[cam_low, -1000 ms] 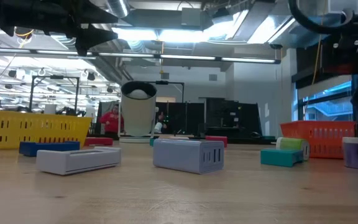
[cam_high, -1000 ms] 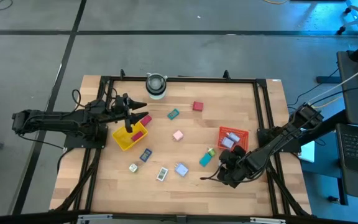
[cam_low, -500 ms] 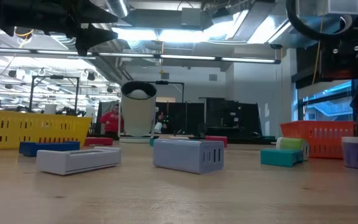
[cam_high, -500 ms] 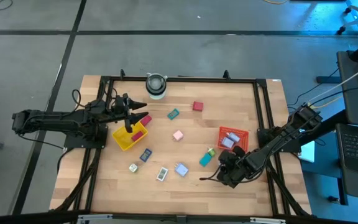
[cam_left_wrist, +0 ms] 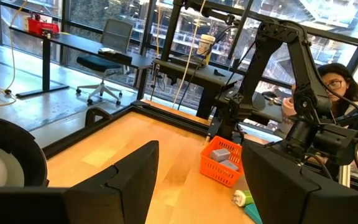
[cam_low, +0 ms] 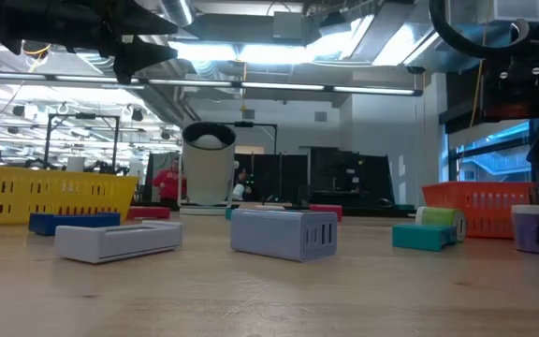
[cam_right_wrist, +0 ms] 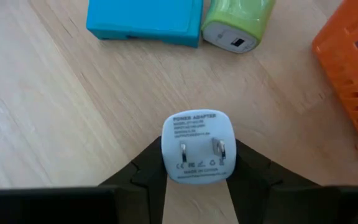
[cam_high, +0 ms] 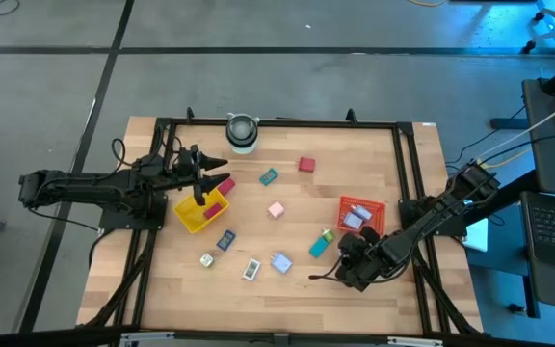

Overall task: Pick & Place Office items
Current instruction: Put the purple charger adapter into the orange basket

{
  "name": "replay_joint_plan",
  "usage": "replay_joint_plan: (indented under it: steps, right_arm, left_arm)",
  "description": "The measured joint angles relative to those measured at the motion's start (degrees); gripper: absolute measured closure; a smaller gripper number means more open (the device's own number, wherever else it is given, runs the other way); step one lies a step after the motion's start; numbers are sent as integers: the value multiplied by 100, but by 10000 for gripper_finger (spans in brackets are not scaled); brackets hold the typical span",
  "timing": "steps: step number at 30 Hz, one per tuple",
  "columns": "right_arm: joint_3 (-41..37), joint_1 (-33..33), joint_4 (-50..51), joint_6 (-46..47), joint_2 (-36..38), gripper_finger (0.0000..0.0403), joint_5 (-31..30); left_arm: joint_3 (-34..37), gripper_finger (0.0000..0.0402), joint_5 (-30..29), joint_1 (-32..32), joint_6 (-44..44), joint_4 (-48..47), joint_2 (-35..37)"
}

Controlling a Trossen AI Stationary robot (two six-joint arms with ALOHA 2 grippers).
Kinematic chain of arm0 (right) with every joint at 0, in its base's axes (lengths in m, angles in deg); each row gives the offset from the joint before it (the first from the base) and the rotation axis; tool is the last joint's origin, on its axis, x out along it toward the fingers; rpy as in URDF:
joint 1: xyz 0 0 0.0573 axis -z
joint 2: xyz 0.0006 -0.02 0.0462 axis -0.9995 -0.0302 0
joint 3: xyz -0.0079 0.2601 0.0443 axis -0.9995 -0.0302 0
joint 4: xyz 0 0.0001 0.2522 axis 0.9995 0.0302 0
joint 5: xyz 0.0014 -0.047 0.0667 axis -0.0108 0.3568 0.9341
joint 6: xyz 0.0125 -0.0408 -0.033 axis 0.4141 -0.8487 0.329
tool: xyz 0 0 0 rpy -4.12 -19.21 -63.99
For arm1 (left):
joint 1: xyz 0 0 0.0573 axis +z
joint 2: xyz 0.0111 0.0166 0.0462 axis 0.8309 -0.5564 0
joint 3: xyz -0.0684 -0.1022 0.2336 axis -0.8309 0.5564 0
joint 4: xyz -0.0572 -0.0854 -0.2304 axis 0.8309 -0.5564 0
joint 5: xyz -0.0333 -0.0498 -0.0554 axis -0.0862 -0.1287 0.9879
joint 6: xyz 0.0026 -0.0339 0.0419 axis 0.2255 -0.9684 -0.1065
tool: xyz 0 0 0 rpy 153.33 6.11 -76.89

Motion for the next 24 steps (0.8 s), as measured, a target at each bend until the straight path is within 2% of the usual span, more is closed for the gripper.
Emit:
replay_joint_plan:
  steps: [4,8,16,20,24]
  right_arm:
    - [0,46,-1,-24,64,272,-128]
    - [0,55,14,-235,455,272,-433]
    - [0,7,752,-584,1941,272,-1420]
    - [-27,1,1308,-710,2581,272,-1671]
    - [-420,1,1416,-715,3320,272,-1899]
  left_arm:
    - [0,176,0,0,0,20,0]
    - [0,176,0,0,2,113,91]
    - [0,176,292,0,61,111,447]
    - [0,176,304,0,83,82,539]
    - [0,176,305,0,97,76,535]
